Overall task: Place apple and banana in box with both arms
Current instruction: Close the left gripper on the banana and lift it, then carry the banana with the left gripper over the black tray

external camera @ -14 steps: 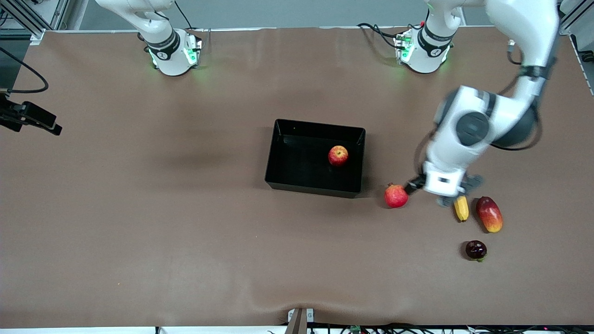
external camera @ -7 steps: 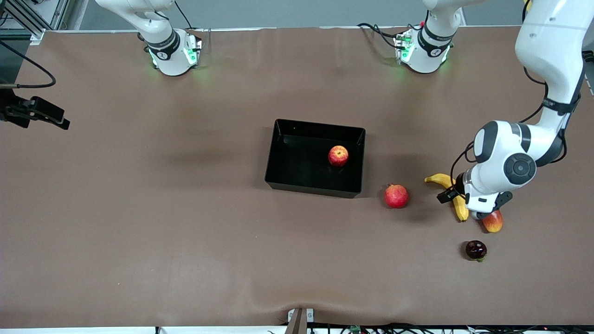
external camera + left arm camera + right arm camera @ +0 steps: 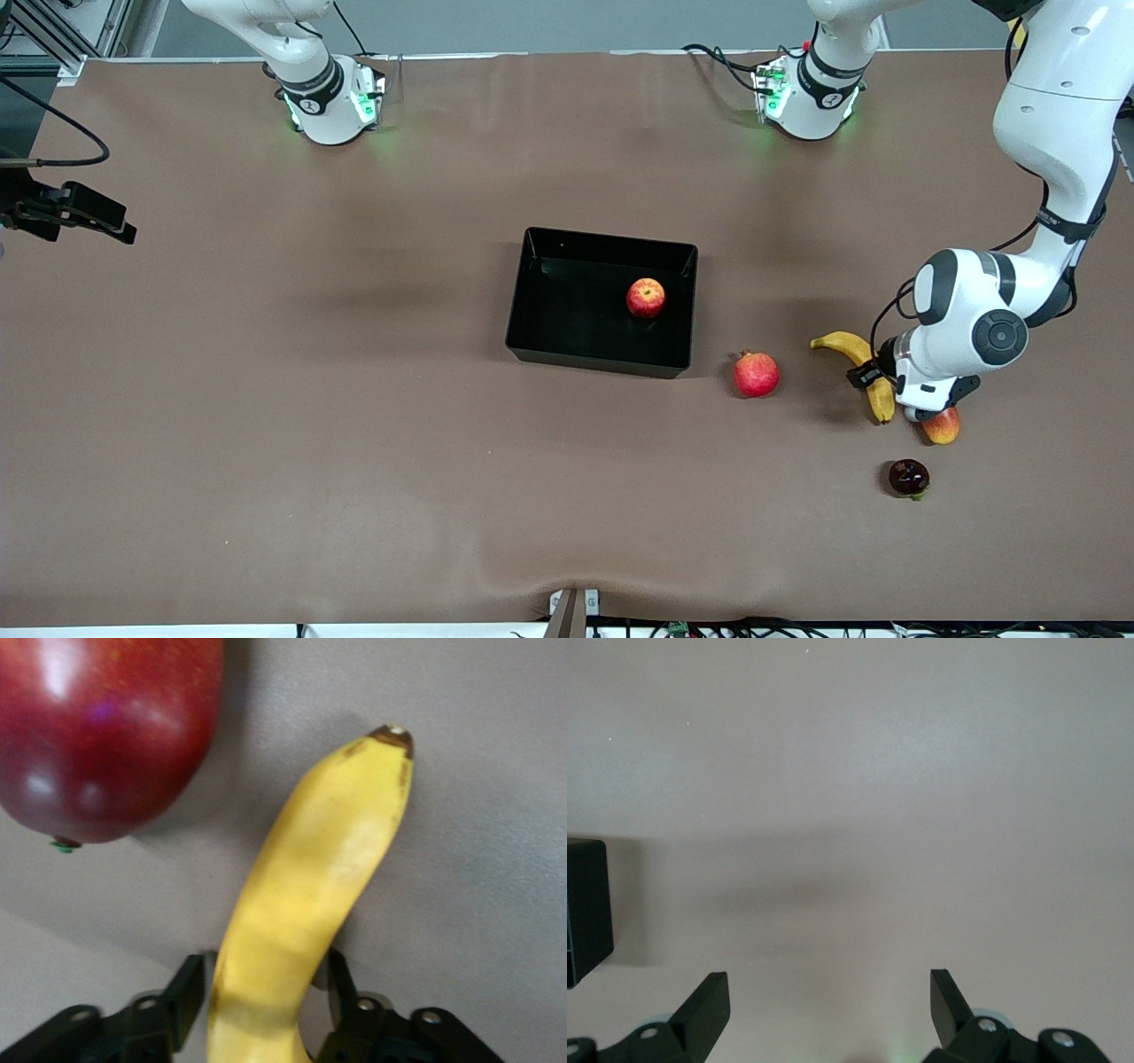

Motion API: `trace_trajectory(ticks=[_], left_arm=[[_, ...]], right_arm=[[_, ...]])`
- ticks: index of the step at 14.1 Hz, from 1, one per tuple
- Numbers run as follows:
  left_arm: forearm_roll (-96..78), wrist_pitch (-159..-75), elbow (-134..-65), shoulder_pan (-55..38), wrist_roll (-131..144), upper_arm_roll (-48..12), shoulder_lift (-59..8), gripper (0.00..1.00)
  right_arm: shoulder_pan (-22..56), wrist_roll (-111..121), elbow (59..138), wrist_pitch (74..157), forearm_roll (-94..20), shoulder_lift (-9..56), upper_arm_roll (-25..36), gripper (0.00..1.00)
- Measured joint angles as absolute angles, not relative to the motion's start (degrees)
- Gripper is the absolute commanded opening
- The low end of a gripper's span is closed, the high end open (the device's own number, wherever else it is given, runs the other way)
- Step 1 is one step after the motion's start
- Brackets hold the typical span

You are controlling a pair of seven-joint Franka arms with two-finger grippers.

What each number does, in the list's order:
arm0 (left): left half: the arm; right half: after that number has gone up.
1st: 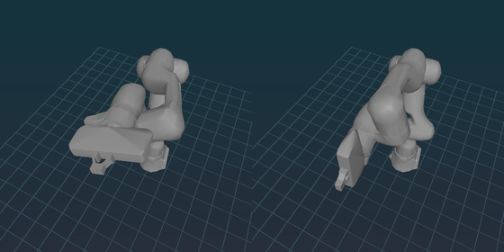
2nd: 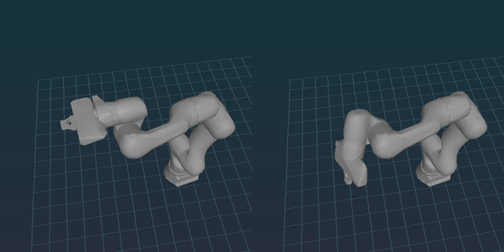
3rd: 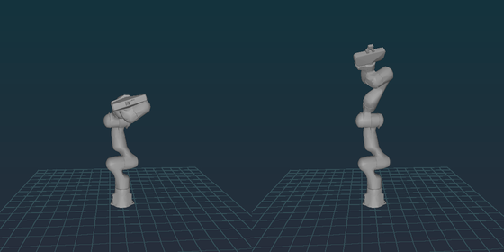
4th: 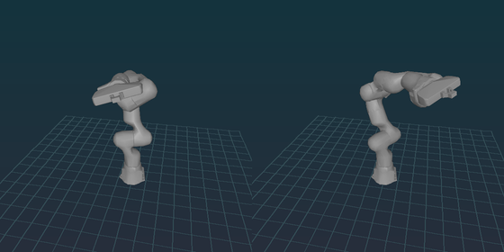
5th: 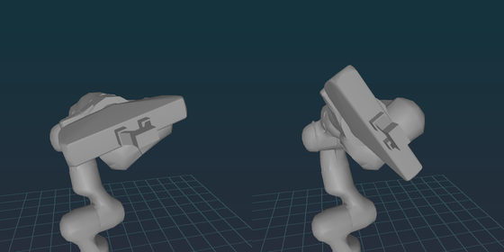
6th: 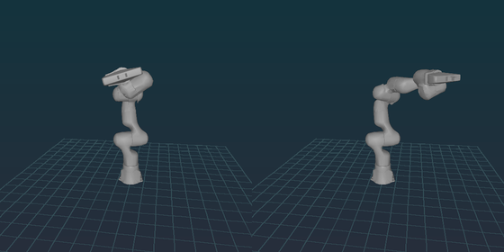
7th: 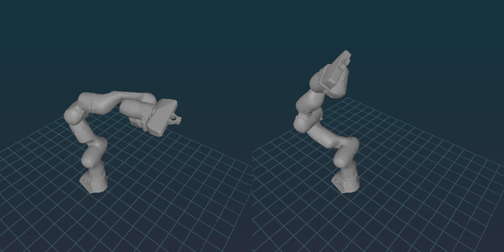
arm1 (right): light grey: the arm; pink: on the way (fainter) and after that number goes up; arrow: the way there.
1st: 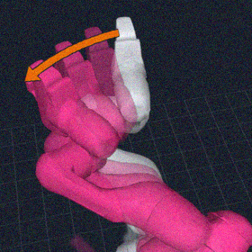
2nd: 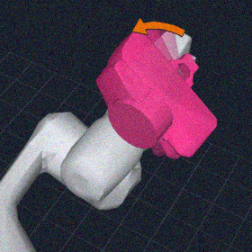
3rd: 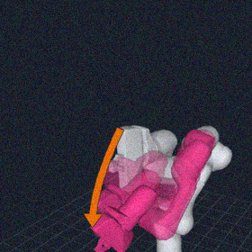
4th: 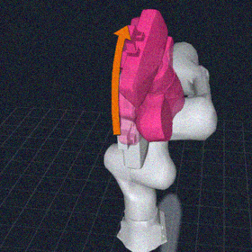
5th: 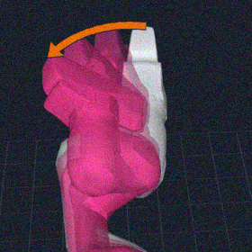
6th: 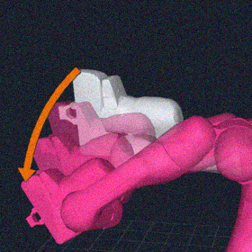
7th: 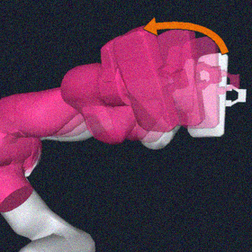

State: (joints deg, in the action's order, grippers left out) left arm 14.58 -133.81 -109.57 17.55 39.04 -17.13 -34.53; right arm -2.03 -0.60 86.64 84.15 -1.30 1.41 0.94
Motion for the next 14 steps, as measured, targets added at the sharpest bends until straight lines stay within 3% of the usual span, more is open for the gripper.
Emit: trace_trajectory(ticks=[7, 14], left_arm=[[14.65, -131.44, -108.41, 17.40, 35.33, -19.27, -31.75, 0.00], [14.65, -122.14, -106.97, 15.68, 36.13, -35.21, -24.55, 0.00]], right_arm=[[-1.89, -0.49, 86.63, 83.80, -1.30, 1.41, 0.76, 1.00], [-1.48, -0.48, 86.64, 83.63, -1.30, 1.41, 0.60, 1.00]])
